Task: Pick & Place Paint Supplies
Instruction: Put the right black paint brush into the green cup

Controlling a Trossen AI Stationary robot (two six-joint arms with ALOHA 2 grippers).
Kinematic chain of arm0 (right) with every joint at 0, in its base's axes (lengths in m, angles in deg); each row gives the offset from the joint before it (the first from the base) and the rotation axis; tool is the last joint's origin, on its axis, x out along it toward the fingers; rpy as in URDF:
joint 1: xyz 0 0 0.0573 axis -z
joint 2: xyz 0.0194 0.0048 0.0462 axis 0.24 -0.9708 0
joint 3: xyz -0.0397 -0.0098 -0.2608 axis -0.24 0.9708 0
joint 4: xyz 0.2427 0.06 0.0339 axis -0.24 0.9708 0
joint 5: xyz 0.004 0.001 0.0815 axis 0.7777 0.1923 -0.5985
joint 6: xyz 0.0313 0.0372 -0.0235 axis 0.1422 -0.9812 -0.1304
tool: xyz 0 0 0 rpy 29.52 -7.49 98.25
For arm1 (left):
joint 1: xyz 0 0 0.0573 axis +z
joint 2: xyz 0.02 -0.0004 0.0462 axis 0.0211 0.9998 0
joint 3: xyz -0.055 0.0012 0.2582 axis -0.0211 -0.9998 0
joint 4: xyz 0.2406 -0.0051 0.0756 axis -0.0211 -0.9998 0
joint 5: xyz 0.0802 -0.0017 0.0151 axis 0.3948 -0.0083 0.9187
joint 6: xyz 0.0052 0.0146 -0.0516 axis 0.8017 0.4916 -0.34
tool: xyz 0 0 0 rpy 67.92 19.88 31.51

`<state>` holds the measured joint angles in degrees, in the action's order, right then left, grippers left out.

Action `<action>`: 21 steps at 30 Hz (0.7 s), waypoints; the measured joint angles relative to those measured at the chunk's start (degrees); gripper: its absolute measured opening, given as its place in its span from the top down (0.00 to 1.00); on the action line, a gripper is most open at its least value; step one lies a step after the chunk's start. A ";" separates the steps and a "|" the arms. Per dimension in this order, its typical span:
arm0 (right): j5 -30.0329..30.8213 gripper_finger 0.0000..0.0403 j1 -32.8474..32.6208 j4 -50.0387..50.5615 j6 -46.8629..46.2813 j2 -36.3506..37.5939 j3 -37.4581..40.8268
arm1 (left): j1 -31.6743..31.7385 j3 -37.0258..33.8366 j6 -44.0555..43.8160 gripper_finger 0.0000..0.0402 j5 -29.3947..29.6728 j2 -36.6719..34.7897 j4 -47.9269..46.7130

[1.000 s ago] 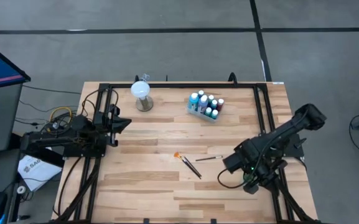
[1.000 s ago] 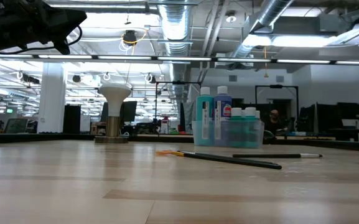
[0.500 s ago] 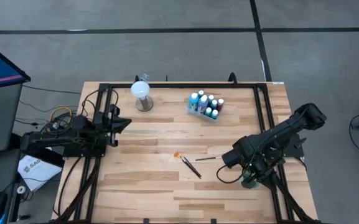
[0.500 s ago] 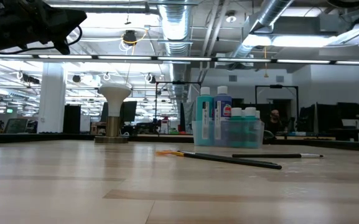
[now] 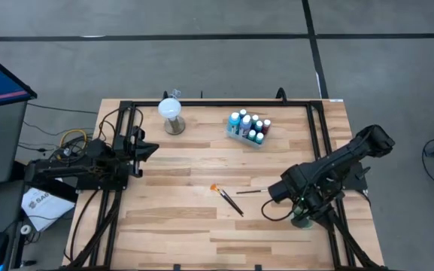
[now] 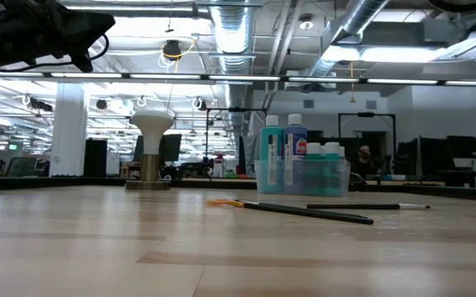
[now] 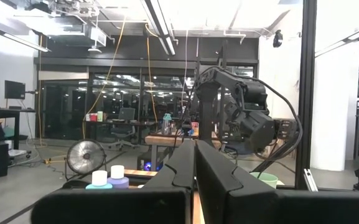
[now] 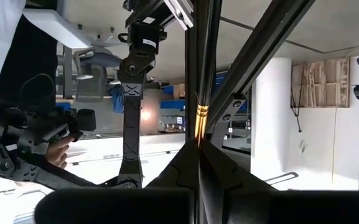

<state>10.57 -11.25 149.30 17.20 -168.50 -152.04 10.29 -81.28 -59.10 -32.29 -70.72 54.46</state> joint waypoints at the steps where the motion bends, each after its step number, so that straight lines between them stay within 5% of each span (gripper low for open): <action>1: 0.00 1.00 0.24 0.00 0.00 0.00 0.00 | -0.01 0.00 0.01 1.00 -0.01 -0.01 0.00; 21: -0.89 1.00 3.95 -0.02 0.21 0.00 0.00 | -0.02 0.00 0.00 1.00 -0.02 -0.01 0.00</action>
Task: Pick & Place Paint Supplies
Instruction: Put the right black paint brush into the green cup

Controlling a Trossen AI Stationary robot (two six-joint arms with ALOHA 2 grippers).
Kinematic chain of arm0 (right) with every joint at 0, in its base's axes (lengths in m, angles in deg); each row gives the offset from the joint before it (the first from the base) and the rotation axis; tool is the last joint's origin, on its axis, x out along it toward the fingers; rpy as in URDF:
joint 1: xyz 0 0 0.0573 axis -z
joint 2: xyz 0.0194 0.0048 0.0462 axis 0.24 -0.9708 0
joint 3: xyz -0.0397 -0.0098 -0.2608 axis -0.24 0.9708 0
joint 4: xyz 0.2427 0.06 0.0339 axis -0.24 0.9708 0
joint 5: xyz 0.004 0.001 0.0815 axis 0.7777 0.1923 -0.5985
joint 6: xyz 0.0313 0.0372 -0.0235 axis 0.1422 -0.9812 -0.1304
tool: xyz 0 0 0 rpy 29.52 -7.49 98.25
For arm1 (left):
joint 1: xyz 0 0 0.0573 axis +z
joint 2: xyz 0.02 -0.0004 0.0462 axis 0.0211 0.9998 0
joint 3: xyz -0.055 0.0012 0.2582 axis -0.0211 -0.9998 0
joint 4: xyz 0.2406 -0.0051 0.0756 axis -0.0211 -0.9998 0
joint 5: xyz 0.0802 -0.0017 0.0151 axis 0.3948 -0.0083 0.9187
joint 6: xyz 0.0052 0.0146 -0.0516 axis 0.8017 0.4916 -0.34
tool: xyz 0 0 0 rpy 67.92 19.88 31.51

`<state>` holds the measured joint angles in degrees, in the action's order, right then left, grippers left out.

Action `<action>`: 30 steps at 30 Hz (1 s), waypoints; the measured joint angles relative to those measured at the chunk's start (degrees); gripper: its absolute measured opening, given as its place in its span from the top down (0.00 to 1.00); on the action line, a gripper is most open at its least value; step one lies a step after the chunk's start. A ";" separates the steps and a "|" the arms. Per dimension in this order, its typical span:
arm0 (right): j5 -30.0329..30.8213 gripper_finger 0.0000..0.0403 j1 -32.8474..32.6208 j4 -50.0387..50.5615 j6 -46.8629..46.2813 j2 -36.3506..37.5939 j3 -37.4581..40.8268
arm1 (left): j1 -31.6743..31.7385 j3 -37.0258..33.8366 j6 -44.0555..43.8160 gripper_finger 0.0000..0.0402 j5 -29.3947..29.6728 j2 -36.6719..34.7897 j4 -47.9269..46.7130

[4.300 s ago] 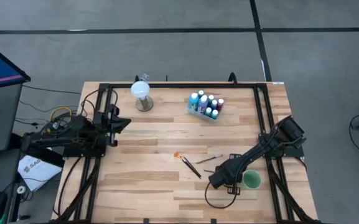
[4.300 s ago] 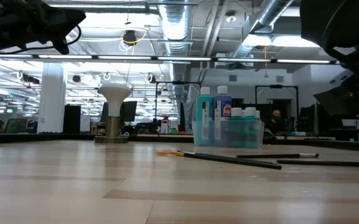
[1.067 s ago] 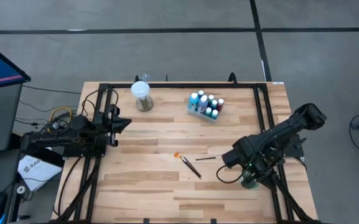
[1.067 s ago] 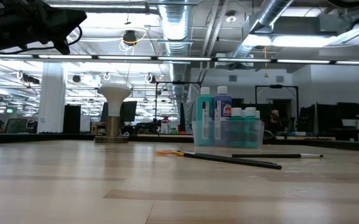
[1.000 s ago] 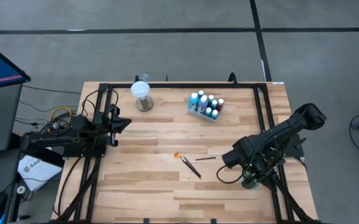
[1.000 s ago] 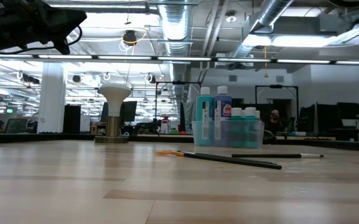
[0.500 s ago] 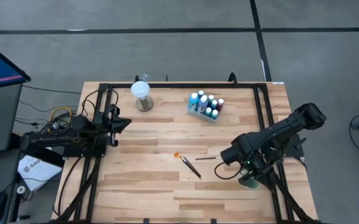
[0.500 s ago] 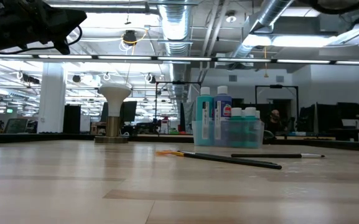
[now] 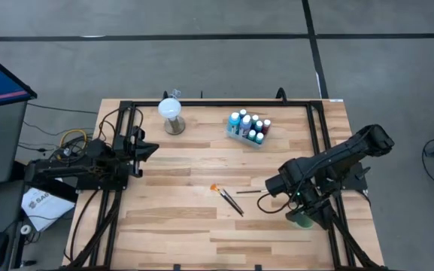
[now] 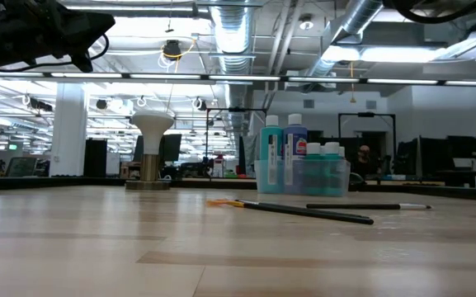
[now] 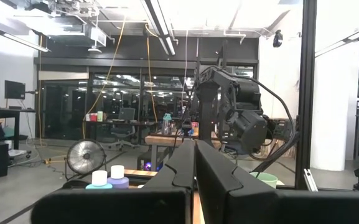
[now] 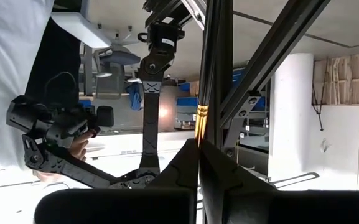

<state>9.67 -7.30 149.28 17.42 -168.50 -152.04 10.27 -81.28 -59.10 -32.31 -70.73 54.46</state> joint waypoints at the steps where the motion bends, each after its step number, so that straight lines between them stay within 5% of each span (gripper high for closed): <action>1: 0.00 1.00 0.00 0.02 0.00 0.00 0.00 | 0.00 -0.01 0.02 1.00 0.00 0.01 0.00; 30: -0.98 1.00 -0.52 -5.28 1.95 -0.07 9.97 | 0.02 0.01 0.00 1.00 0.02 0.01 0.00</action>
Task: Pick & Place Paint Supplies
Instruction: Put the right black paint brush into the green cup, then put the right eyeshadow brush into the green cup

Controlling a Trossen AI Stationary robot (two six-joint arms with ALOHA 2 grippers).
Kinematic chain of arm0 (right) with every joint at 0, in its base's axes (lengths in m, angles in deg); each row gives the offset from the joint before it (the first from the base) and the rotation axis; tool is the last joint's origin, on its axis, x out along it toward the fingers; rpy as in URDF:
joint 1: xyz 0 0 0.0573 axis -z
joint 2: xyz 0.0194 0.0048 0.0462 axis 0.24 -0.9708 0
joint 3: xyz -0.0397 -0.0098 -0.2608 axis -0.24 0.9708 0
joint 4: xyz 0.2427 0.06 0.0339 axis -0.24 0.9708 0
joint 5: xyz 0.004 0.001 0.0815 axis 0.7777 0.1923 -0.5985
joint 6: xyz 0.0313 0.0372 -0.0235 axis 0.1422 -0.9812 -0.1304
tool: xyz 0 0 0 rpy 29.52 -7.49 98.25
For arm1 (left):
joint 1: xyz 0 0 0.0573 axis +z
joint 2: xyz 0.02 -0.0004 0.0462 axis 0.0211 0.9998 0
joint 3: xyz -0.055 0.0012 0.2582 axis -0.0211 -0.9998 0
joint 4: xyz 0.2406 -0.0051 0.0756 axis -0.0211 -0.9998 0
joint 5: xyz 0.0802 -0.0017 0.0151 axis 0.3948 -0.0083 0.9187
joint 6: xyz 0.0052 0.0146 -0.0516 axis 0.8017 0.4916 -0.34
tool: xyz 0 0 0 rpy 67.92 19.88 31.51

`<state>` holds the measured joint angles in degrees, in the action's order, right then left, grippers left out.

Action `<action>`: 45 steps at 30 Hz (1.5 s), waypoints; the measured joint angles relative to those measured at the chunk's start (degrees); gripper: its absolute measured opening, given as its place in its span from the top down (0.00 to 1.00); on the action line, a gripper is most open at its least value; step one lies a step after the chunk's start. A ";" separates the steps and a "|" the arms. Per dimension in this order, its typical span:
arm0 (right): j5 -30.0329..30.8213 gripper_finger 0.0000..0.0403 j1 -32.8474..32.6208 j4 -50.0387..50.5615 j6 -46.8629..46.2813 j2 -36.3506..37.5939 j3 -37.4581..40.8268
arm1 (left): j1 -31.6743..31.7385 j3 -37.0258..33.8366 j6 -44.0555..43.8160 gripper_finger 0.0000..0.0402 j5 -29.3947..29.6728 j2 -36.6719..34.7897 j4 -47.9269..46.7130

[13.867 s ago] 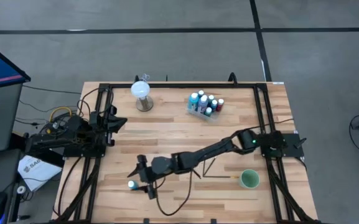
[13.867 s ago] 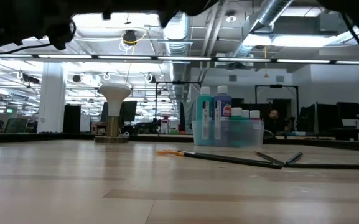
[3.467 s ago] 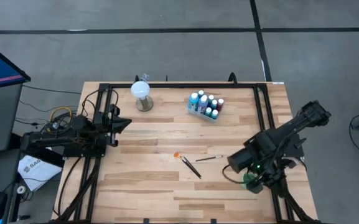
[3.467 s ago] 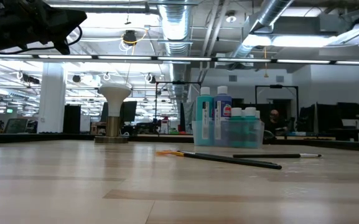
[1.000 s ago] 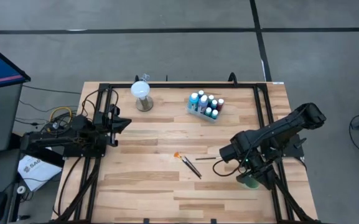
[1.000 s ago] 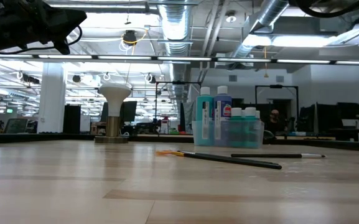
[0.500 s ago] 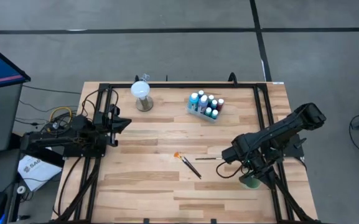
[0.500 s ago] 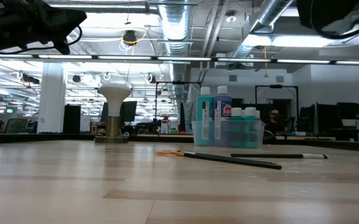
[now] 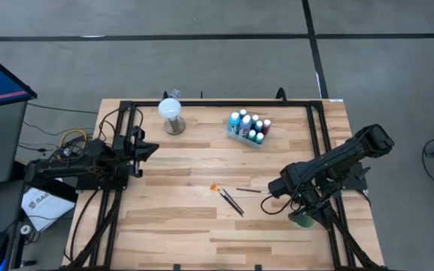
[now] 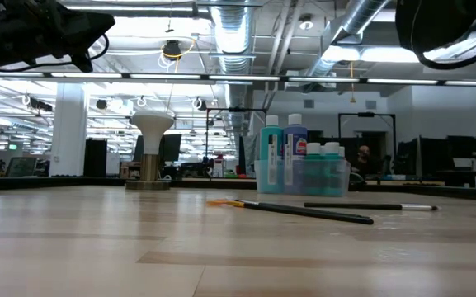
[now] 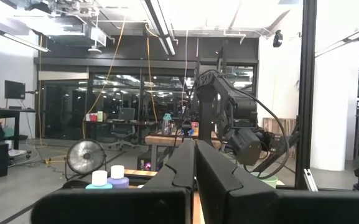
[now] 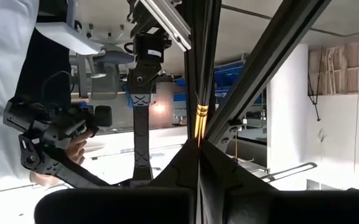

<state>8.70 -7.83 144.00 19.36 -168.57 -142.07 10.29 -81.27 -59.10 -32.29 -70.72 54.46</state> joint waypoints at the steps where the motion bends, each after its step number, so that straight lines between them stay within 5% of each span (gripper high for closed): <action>1: 0.10 0.99 0.00 -0.07 -0.01 0.00 0.00 | 0.00 0.00 0.00 1.00 -0.02 -0.02 0.00; 17: 3.19 0.81 0.54 -3.53 -3.03 0.01 -0.49 | -0.02 -0.01 0.00 1.00 -0.01 -0.01 0.00; 27: 7.85 0.74 6.08 -2.63 0.32 0.04 -13.31 | -0.01 -0.02 0.01 1.00 -0.02 -0.01 0.00; 31: 19.79 0.75 10.00 -3.15 6.51 0.11 -19.74 | 0.00 0.00 0.01 1.00 -0.01 -0.01 0.00; 36: 49.66 0.75 13.68 -5.80 17.75 0.11 -23.65 | 0.00 0.00 0.00 1.00 -0.02 -0.02 0.00; 38: 57.25 0.74 13.70 -6.70 22.33 0.11 -23.38 | -0.02 0.00 0.02 1.00 -0.02 0.00 0.00; 45: 64.31 0.74 13.64 -15.66 28.28 0.04 -15.45 | -0.02 -0.02 0.01 1.00 -0.02 0.00 0.00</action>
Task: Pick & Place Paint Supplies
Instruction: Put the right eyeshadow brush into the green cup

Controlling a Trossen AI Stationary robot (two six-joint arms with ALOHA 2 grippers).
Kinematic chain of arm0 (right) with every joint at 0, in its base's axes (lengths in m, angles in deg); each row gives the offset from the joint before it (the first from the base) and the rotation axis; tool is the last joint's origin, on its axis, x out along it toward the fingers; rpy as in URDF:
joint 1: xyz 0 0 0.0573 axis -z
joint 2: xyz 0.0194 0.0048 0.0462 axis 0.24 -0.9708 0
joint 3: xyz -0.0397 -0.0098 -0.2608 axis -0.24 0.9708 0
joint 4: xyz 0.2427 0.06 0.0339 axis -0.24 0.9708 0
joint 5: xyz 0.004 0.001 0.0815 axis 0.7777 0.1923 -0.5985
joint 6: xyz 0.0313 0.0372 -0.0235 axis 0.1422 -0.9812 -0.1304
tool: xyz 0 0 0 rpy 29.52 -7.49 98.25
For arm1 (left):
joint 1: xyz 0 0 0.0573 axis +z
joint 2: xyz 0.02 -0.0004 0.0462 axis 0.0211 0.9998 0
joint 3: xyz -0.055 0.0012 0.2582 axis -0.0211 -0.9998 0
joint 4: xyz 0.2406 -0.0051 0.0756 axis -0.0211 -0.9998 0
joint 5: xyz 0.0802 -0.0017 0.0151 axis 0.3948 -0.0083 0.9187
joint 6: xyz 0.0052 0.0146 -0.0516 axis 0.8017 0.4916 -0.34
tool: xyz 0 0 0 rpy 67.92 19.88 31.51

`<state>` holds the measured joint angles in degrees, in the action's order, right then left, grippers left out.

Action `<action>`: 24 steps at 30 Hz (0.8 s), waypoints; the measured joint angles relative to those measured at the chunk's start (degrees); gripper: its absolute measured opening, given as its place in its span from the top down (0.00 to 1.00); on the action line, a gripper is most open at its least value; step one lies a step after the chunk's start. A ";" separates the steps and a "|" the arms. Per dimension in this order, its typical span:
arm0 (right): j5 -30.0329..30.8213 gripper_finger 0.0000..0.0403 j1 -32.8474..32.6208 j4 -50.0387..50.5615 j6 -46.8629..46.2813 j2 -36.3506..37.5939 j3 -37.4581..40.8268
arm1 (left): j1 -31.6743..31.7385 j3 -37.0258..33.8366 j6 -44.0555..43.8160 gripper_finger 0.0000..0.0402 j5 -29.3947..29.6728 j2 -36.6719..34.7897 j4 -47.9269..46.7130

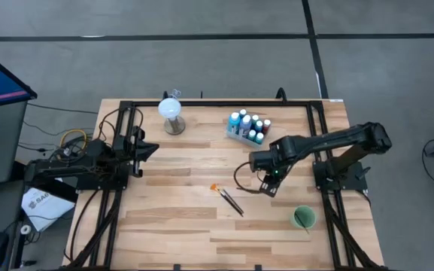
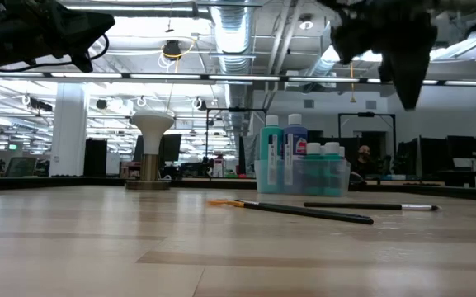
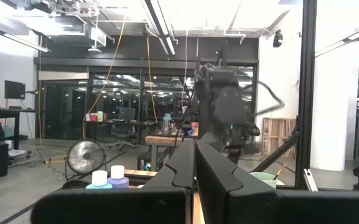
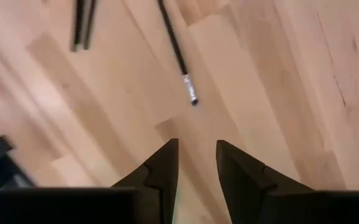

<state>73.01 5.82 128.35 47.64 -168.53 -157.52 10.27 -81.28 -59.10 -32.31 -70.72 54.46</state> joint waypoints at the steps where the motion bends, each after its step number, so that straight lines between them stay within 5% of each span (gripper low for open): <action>1: 0.04 0.74 -0.06 -1.39 0.60 0.01 1.62 | 0.02 0.02 0.02 1.00 0.02 -0.02 0.00; 11: 0.02 0.74 -0.33 -20.22 2.31 -0.02 14.66 | 0.02 0.00 0.02 1.00 -0.01 -0.02 0.00; 24: 3.21 0.74 -4.65 -28.33 3.36 0.02 22.94 | 0.00 0.01 -0.01 1.00 0.01 -0.02 0.00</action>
<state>76.23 1.16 100.02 51.01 -168.50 -134.58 10.27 -81.27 -59.10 -32.29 -70.74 54.46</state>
